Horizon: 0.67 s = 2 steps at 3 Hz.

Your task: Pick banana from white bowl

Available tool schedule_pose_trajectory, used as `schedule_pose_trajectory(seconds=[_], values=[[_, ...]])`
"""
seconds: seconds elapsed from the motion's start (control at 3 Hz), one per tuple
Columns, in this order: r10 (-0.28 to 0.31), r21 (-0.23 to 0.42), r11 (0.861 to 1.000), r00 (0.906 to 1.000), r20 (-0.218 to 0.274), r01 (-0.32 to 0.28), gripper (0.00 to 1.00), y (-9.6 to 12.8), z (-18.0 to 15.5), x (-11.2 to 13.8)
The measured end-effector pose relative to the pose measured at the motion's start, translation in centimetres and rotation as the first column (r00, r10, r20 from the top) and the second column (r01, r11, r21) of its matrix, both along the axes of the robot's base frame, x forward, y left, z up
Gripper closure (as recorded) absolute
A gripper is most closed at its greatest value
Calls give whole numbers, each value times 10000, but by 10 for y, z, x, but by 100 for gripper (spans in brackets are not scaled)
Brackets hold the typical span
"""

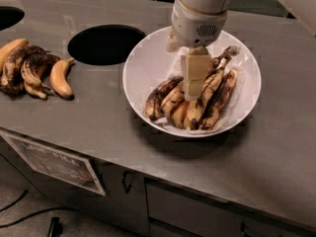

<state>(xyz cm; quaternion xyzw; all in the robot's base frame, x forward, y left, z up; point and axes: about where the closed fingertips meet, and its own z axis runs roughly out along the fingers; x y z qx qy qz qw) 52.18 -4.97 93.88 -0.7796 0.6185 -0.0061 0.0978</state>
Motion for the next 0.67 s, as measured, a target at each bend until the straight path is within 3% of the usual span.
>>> schedule_pose_trajectory(seconds=[0.33,0.67], values=[[0,3,10000,10000,3,0,1,0,0,0],[31,133,9999,9999,167,-33,0,5,0,4]])
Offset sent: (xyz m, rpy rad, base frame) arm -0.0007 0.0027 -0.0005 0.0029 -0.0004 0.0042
